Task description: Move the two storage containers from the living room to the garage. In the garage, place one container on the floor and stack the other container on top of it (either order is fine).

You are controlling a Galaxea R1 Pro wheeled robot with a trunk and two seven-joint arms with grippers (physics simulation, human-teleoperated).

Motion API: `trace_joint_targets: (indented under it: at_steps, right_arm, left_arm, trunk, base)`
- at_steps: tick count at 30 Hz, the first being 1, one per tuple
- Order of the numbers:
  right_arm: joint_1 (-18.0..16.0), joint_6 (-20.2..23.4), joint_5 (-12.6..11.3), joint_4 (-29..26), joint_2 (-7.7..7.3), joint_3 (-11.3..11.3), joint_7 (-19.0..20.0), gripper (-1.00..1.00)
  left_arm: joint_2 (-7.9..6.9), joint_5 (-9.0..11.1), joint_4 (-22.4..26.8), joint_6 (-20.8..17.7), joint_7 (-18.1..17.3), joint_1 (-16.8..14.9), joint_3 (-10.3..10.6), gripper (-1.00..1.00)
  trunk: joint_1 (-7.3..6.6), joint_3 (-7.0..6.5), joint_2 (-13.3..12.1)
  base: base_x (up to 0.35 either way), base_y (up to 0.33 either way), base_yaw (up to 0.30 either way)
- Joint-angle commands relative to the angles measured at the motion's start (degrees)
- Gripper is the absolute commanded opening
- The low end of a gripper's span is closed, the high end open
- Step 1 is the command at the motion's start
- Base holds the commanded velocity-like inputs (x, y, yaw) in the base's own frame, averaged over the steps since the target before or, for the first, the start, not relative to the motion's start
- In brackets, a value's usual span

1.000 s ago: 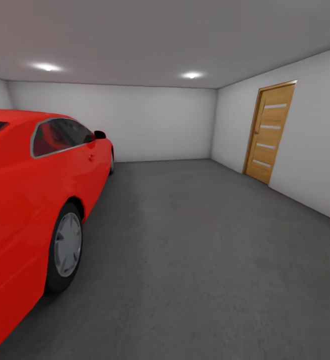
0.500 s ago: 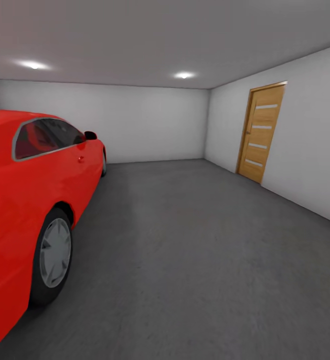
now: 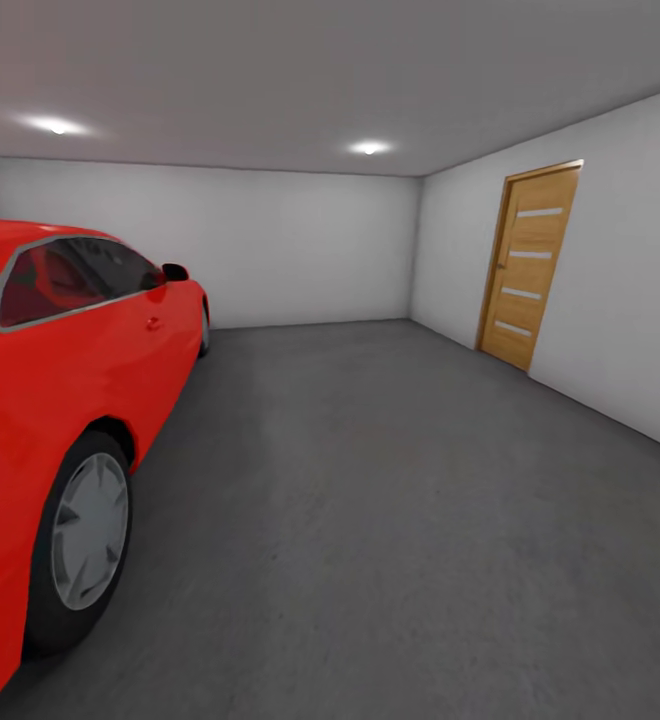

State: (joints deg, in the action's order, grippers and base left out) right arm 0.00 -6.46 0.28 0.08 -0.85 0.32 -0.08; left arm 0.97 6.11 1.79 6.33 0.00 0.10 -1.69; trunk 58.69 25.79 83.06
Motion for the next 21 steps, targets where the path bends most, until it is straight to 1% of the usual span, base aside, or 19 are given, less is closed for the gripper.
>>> trace_joint_targets:
  at_steps: [1,8,12,19,20,21]
  right_arm:
    - [0.00,-0.17,0.05,0.01,0.02,0.07,-0.01,1.00]
    - [0.00,0.03,0.12,0.01,0.03,0.11,-0.01,1.00]
    - [0.00,0.04,0.12,0.01,0.41,0.12,-0.01,1.00]
    - [0.00,0.07,0.16,0.01,0.49,0.16,-0.01,1.00]
    - [0.00,-0.18,0.06,0.01,-0.03,0.13,-0.01,1.00]
    - [0.00,-0.29,0.05,0.01,-0.07,0.12,-0.01,1.00]
  left_arm:
    - [0.01,0.49,0.05,0.11,0.00,0.03,-0.17,1.00]
    - [0.00,0.58,0.04,0.04,0.00,0.00,-0.13,1.00]
    - [0.00,0.70,-0.02,-0.07,0.00,-0.01,-0.08,1.00]
    - [0.00,0.79,-0.02,-0.09,0.00,0.01,-0.16,1.00]
    - [0.00,0.76,-0.03,-0.05,0.00,-0.01,-0.16,1.00]
    - [0.00,0.75,0.01,-0.03,0.00,-0.01,-0.16,1.00]
  trunk:
    - [0.04,0.04,0.02]
    - [0.04,0.04,0.02]
    - [0.04,0.04,0.02]
    - [0.04,0.04,0.02]
    - [0.04,0.04,0.02]
    - [0.04,0.04,0.02]
  base:
    - [0.320,0.000,0.000]
    - [0.320,0.000,0.000]
    - [0.320,0.000,0.000]
    - [0.320,0.000,0.000]
    - [0.320,-0.063,0.000]
    - [0.320,-0.077,0.000]
